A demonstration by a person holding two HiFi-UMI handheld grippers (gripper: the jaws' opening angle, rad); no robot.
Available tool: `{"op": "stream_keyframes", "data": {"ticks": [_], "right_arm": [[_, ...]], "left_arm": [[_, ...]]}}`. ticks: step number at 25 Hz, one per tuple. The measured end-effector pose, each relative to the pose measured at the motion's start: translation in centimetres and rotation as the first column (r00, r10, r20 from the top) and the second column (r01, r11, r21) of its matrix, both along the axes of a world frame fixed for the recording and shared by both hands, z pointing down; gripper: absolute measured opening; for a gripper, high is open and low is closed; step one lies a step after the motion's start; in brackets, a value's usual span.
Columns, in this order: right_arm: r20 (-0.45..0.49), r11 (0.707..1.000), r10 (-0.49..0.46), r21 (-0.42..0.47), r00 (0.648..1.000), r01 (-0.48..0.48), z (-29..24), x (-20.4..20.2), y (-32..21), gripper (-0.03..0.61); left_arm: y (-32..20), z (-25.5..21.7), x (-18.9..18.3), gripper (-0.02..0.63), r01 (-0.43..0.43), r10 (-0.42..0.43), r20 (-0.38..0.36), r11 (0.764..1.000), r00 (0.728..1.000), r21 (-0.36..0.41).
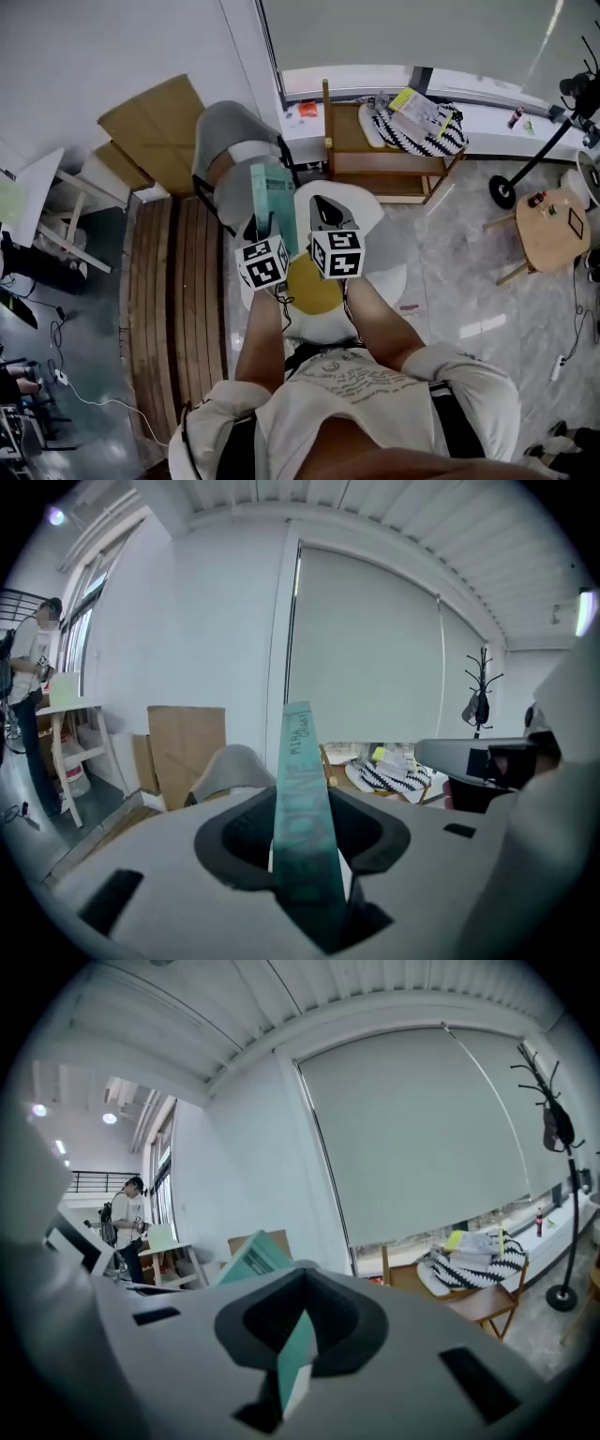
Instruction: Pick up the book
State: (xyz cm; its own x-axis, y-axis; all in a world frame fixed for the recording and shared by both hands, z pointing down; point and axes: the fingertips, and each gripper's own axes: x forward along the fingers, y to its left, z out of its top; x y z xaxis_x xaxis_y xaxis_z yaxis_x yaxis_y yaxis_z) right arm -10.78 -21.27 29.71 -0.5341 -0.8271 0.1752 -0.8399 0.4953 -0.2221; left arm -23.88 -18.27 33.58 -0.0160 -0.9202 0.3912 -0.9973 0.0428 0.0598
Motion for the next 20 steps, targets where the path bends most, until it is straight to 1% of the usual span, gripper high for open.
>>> {"op": "stream_keyframes", "data": {"ticks": [3,6,12,16,20], "right_arm": [[0.020,0.998,-0.019,0.063,1.000,0.017,-3.5,-0.9,-0.3,0.028],[0.015,0.994,-0.040,0.103,0.999,0.038,-5.5,-1.6,-0.1,0.028],[0.020,0.980,-0.059,0.193,0.998,0.054,-9.6,-2.6,0.0,0.028],[0.033,0.969,-0.067,0.242,0.997,0.057,-11.7,-2.7,0.4,0.028],[0.024,0.961,-0.064,0.272,0.998,0.055,-12.6,-2.9,0.6,0.026]], "left_arm": [[-0.3,-3.3,-0.3,0.181,-0.001,0.000,0.018,0.998,1.000,0.058],[-0.4,-5.9,-0.4,0.181,0.000,-0.004,0.030,0.994,1.000,0.113],[-0.9,-12.0,-1.0,0.181,-0.008,-0.008,0.064,0.971,0.998,0.239],[-0.6,-14.3,-0.6,0.181,-0.029,0.004,0.086,0.957,0.996,0.288],[-0.4,-15.5,-0.5,0.181,-0.040,0.010,0.096,0.948,0.995,0.315]]}}
